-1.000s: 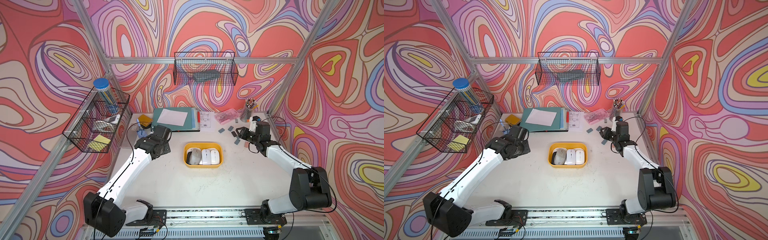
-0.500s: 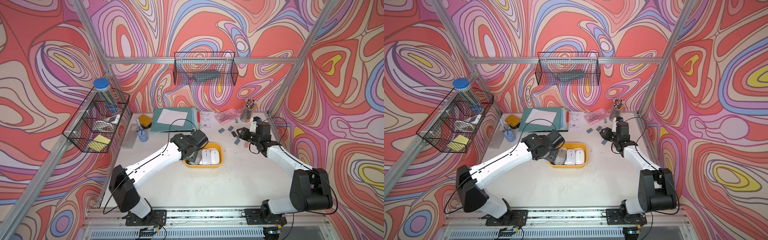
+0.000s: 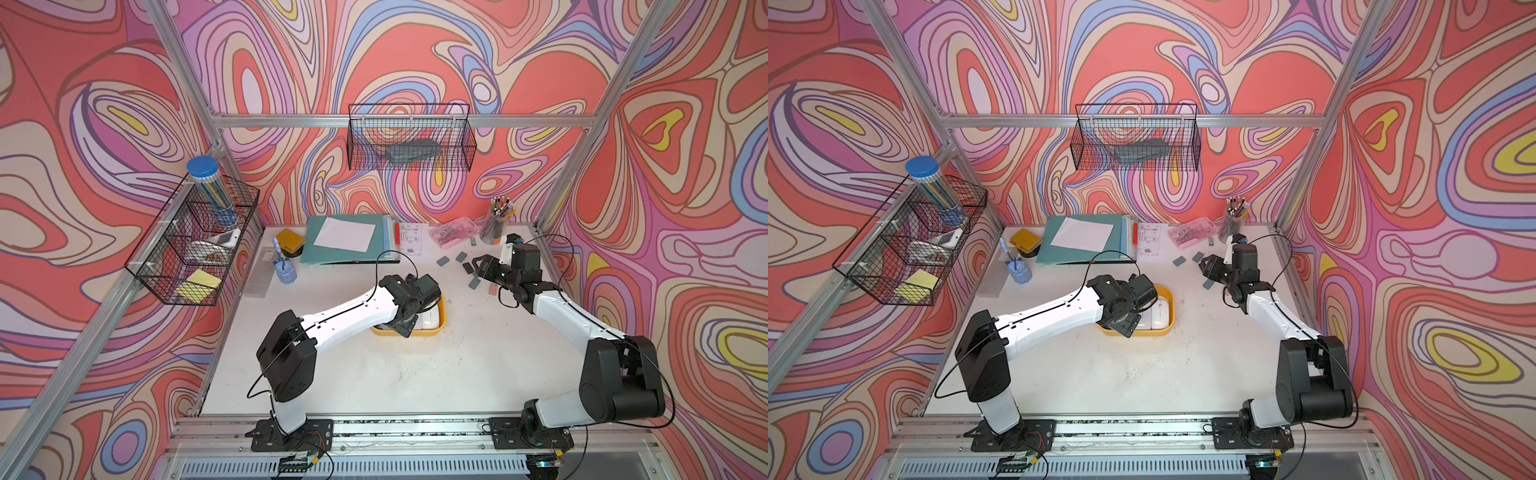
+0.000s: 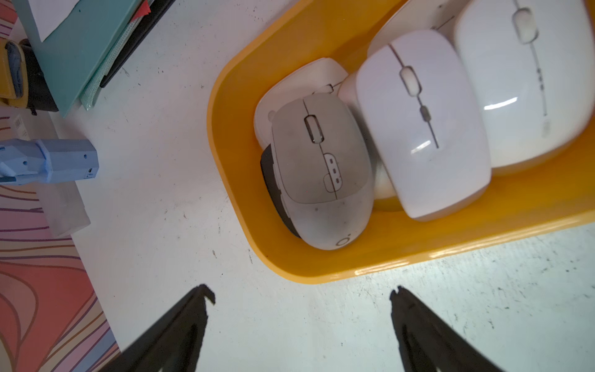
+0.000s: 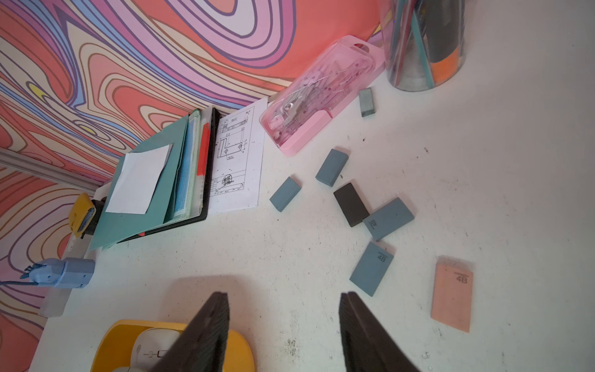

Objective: Take out the mouse from the storage box
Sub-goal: Pick up the mouse from the storage box.

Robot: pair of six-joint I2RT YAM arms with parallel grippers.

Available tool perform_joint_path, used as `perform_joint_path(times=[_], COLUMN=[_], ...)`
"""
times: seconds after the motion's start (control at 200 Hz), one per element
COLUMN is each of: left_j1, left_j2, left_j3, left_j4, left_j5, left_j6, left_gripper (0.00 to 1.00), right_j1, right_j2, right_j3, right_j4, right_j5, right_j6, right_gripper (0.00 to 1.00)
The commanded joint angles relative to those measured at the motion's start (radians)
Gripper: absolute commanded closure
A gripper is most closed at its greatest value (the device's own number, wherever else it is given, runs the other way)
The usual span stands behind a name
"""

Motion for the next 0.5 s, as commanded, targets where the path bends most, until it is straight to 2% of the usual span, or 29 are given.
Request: perform_joint_path(times=[0.0,0.25,0.496], left_j1=[-0.001,-0.001,-0.001], left_j2=[0.044,0.101,0.115], left_j3=[0.025,-0.019,-0.048], left_j4=[0.037,0.119,0.142], left_j5=[0.006,-0.012,-0.116], left_j6=[-0.029,-0.135,-0.201], left_gripper=[0.05,0.06,0.07], right_j1=[0.005,0.004,0.004], right_j2=[0.016,0.012,0.014], right_j3=[0.024,0.024,0.025], right_j4=[-0.017,-0.021,-0.021], right_j5=[0.01,0.019,0.019], right_j6=[-0.01,-0.014,-0.016], right_gripper=[0.43,0.41,0.41])
